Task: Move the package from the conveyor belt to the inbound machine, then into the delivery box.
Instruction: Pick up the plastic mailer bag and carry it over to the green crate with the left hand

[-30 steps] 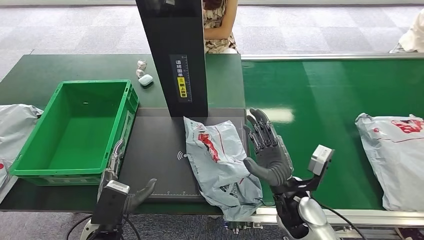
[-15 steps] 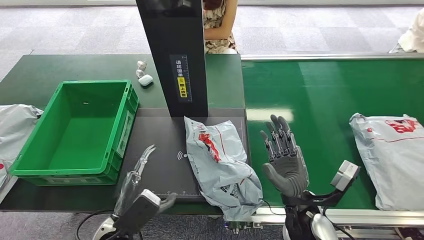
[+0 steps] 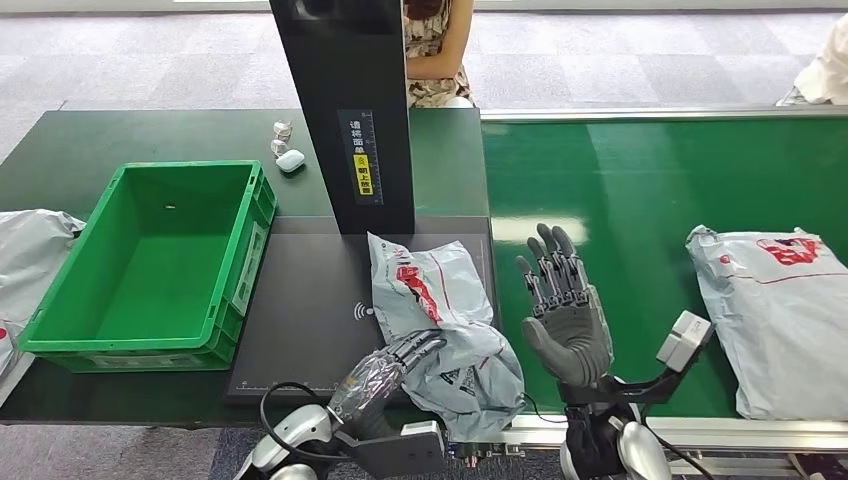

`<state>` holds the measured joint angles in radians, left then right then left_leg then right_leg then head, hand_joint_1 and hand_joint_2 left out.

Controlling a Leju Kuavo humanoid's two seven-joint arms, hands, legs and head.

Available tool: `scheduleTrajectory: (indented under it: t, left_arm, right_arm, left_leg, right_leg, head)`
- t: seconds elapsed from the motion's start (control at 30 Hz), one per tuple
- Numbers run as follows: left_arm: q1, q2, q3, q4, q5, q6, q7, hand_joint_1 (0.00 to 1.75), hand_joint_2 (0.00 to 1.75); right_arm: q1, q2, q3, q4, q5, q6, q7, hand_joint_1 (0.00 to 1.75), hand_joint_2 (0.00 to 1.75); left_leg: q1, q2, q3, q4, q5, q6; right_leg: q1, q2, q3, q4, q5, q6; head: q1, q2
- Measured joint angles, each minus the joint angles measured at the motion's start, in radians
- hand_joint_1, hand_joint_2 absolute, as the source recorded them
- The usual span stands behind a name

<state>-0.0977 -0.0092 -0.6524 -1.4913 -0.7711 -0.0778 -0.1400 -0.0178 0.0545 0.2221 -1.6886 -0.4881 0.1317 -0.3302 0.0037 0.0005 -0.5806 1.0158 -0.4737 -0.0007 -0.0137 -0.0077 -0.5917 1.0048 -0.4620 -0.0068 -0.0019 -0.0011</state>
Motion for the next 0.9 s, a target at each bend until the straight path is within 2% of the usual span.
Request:
scheduleTrajectory:
  t: [0.23,0.43,0.73,0.9]
  left_arm:
    - [-0.157,-0.021,-0.076,0.171,0.051,0.000,-0.014,0.00,1.75]
    - [-0.291,-0.046,-0.080,0.261,0.121,0.028,0.009,0.00,1.75]
    - [-0.330,-0.074,-0.093,0.370,0.119,0.029,0.024,0.00,1.75]
    - [-0.343,-0.086,-0.106,0.461,0.134,0.063,0.013,0.00,1.75]
  right_arm:
    - [0.019,0.009,-0.021,-0.015,0.024,-0.007,0.015,0.00,1.75]
    - [0.049,0.013,-0.042,-0.033,0.035,-0.001,0.021,0.00,1.75]
    - [0.049,0.013,-0.045,-0.033,0.039,0.001,0.035,0.00,1.75]
    - [0.050,0.013,-0.047,-0.033,0.039,-0.007,0.037,0.00,1.75]
  left_leg:
    - [0.000,-0.001,0.000,0.000,0.000,0.000]
    - [0.000,0.000,0.000,0.000,0.001,0.001]
    - [0.000,0.000,0.000,0.000,0.001,0.001]
    - [0.000,0.000,0.000,0.000,0.001,0.001]
  right_leg:
    - [0.000,-0.001,0.000,0.000,0.000,0.000]
    - [0.000,0.000,0.000,0.000,0.001,0.000]
    - [0.000,0.000,0.000,0.000,0.001,0.000]
    - [0.000,0.000,0.001,0.000,0.001,0.000]
  head:
    - [0.000,0.000]
    - [0.000,0.000]
    - [0.000,0.000]
    - [0.000,0.000]
